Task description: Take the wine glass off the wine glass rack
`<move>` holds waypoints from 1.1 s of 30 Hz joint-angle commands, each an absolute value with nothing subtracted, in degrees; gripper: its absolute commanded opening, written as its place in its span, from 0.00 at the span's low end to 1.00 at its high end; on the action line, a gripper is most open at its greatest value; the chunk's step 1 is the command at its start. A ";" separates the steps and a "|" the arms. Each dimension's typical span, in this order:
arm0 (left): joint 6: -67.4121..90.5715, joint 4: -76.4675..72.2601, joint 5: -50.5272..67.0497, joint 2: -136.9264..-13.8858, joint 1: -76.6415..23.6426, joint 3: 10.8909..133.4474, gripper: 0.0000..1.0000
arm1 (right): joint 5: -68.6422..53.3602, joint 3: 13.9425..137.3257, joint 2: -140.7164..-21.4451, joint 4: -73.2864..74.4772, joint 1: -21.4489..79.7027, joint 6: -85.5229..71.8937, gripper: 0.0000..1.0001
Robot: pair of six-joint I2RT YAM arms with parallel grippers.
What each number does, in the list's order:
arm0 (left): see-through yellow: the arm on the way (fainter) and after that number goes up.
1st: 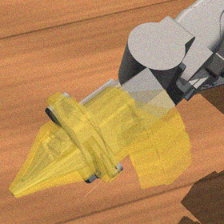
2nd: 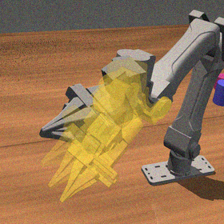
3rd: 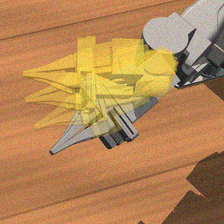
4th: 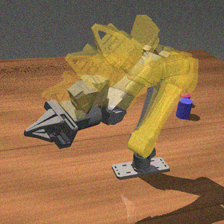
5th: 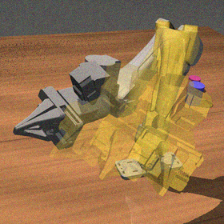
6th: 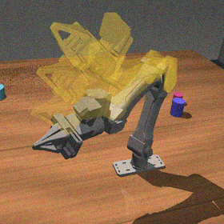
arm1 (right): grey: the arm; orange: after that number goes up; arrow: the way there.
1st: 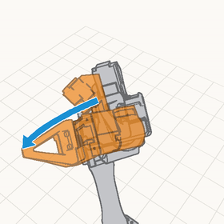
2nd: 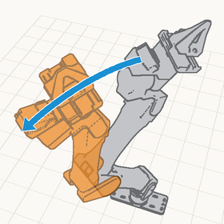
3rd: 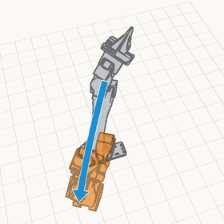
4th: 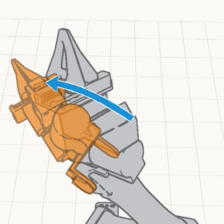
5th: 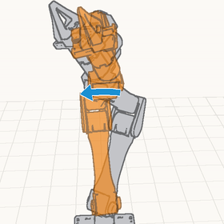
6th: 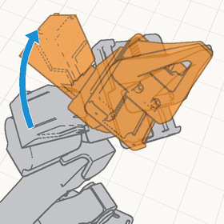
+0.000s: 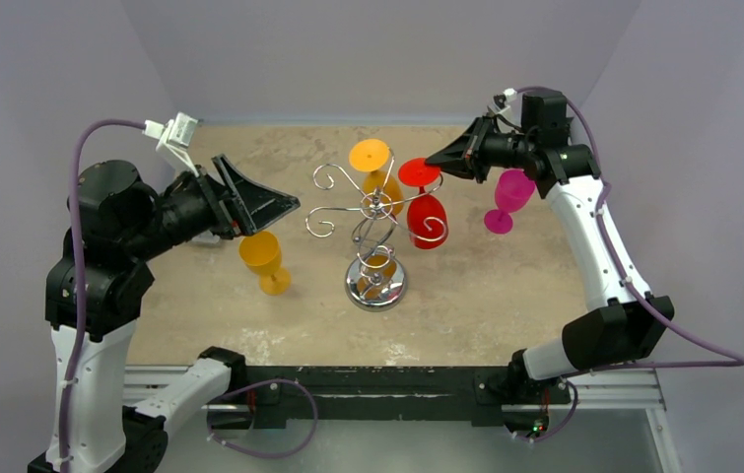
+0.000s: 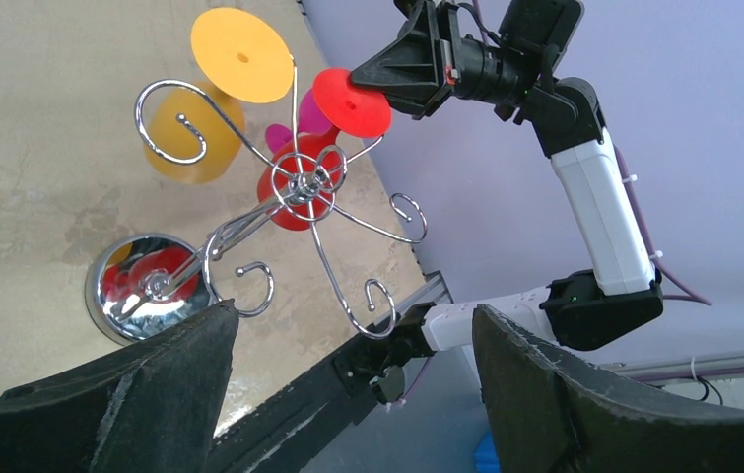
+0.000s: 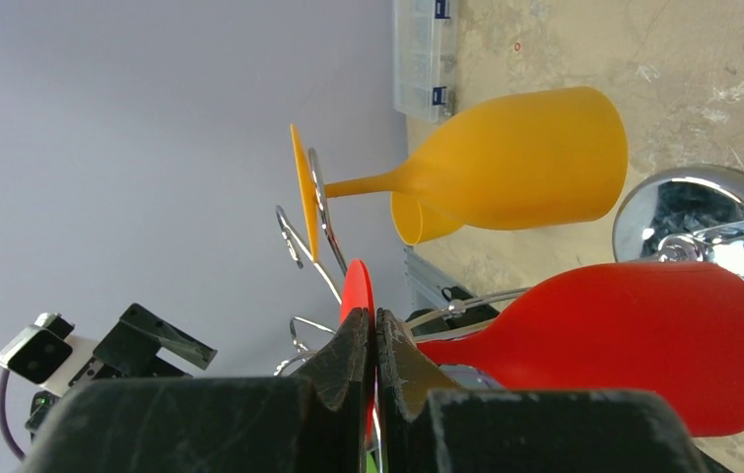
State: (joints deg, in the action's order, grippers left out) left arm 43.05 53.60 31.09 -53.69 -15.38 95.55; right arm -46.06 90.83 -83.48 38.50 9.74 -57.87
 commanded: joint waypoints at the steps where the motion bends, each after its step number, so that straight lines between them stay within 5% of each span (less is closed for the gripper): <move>1: 44.20 51.14 31.09 -53.26 -15.05 95.16 0.86 | -48.13 91.92 -82.07 36.64 9.95 -58.01 0.00; 33: 44.32 52.59 31.19 -51.68 -15.03 95.65 0.86 | -45.43 93.47 -79.15 42.60 6.15 -55.04 0.00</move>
State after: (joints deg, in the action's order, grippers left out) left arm 44.03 53.25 31.09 -52.10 -15.38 95.22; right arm -45.91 90.85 -81.23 41.47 7.29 -56.82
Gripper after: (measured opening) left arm 0.857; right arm 0.008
